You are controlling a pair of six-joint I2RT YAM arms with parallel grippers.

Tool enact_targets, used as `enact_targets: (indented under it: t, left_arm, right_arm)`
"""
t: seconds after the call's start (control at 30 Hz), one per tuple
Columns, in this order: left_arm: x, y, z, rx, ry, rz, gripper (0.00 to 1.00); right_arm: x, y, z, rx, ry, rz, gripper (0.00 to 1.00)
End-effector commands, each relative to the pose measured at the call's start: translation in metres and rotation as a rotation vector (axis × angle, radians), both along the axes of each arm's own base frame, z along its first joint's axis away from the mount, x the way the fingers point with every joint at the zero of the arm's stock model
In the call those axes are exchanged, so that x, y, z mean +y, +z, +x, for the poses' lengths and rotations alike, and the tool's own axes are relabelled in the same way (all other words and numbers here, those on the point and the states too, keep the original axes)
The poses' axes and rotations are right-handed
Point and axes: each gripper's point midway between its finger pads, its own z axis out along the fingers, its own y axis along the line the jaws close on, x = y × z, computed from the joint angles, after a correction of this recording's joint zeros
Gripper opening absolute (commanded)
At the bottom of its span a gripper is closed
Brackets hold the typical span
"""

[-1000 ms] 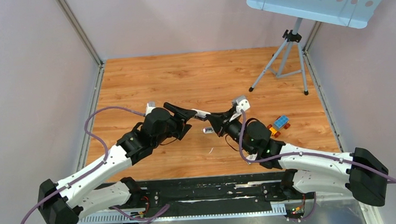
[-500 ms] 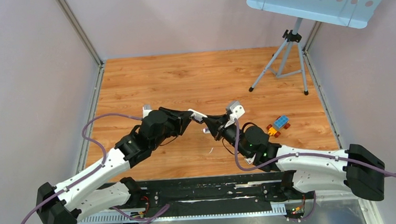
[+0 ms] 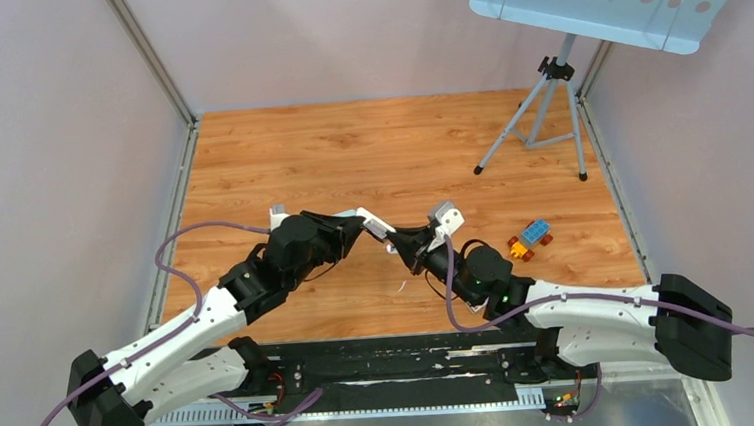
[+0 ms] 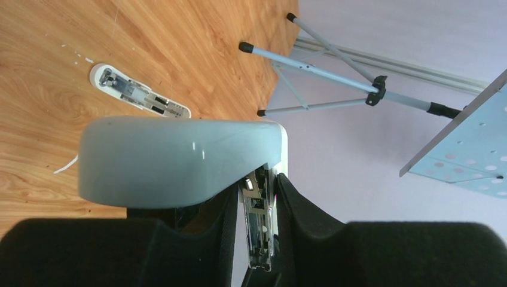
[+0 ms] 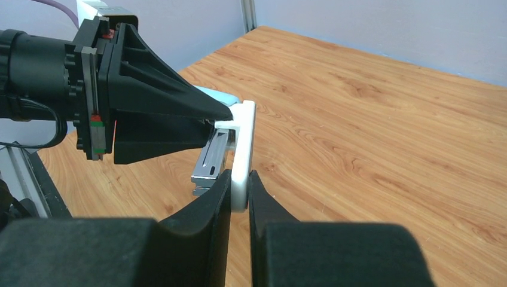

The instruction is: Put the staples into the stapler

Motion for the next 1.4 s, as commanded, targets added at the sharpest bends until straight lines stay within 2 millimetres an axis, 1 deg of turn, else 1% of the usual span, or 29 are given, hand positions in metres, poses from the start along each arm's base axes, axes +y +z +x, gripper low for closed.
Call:
enact_targets:
  t: [0.0,0.1,0.2,0.33,0.37,0.4,0.43,0.47,0.5,0.6,0.67,0.73,0.8,0.87,1.0,1.1,1.13,1.17,1.23,1.27,1.3,1.33,1.37]
  left_arm:
    - [0.018,0.017,0.017,-0.102,0.106,0.018,0.0]
    - [0.026,0.012,0.018,-0.118,0.118,0.105,0.0]
    - [0.039,0.006,0.02,-0.138,0.127,0.221,0.0]
    - [0.053,-0.006,0.023,-0.144,0.111,0.409,0.0]
    - [0.056,-0.008,0.024,-0.153,0.096,0.467,0.0]
    - [0.057,-0.011,0.026,-0.158,0.076,0.53,0.0]
    - [0.058,-0.016,0.029,-0.155,0.047,0.609,0.0]
    - [0.059,-0.023,0.031,-0.146,0.014,0.69,0.0]
    - [0.061,-0.028,0.034,-0.129,-0.019,0.769,0.0]
    - [0.061,-0.041,0.045,-0.135,-0.177,1.046,0.0]
    - [0.069,-0.048,0.053,-0.104,-0.228,1.194,0.0]
    - [0.078,-0.054,0.062,-0.071,-0.25,1.307,0.0]
    - [0.083,-0.059,0.071,-0.051,-0.285,1.369,0.0]
    - [0.088,-0.069,0.081,-0.014,-0.322,1.407,0.0]
    - [0.1,-0.089,0.096,0.051,-0.39,1.433,0.0]
    - [0.107,-0.105,0.102,0.094,-0.43,1.464,0.0]
    - [0.108,-0.11,0.103,0.103,-0.443,1.47,0.0]
    - [0.108,-0.116,0.103,0.111,-0.458,1.473,0.0]
    - [0.107,-0.126,0.102,0.115,-0.485,1.464,0.0]
    - [0.105,-0.131,0.101,0.117,-0.497,1.454,0.0]
    - [0.103,-0.137,0.099,0.121,-0.512,1.442,0.0]
    - [0.102,-0.142,0.096,0.129,-0.522,1.434,0.0]
    - [0.102,-0.147,0.094,0.138,-0.531,1.428,0.0]
  right_arm:
    - [0.003,-0.011,-0.017,0.028,0.06,-0.004,0.18]
    - [-0.002,-0.012,-0.017,0.051,0.05,-0.003,0.34]
    - [-0.013,-0.014,-0.019,0.081,0.028,0.006,0.48]
    - [-0.028,-0.016,-0.023,0.104,0.011,0.017,0.63]
    - [-0.033,-0.017,-0.023,0.114,-0.004,0.016,0.69]
    - [-0.039,-0.019,-0.022,0.129,-0.026,0.011,0.79]
    - [-0.045,-0.021,-0.021,0.146,-0.047,0.004,0.92]
    - [-0.051,-0.021,-0.02,0.162,-0.071,0.001,0.99]
    - [-0.058,-0.023,-0.019,0.183,-0.096,-0.008,1.0]
    - [-0.078,-0.029,-0.018,0.238,-0.173,-0.025,1.0]
    - [-0.092,-0.033,-0.017,0.27,-0.222,-0.03,1.0]
    - [-0.103,-0.037,-0.018,0.296,-0.257,-0.04,1.0]
    - [-0.115,-0.043,-0.019,0.327,-0.293,-0.061,1.0]
    - [-0.122,-0.045,-0.021,0.348,-0.313,-0.066,1.0]
    - [-0.127,-0.047,-0.022,0.365,-0.326,-0.056,1.0]
    - [-0.13,-0.055,-0.016,0.393,-0.361,-0.084,0.99]
    - [-0.129,-0.059,-0.013,0.409,-0.367,-0.098,0.96]
    - [-0.127,-0.063,-0.011,0.432,-0.363,-0.109,0.88]
    - [-0.122,-0.073,-0.003,0.497,-0.351,-0.115,0.64]
    - [-0.118,-0.078,0.002,0.536,-0.338,-0.103,0.54]
    - [-0.114,-0.085,0.008,0.577,-0.326,-0.088,0.46]
    - [-0.11,-0.092,0.013,0.621,-0.306,-0.069,0.41]
    - [-0.105,-0.097,0.018,0.655,-0.289,-0.041,0.39]
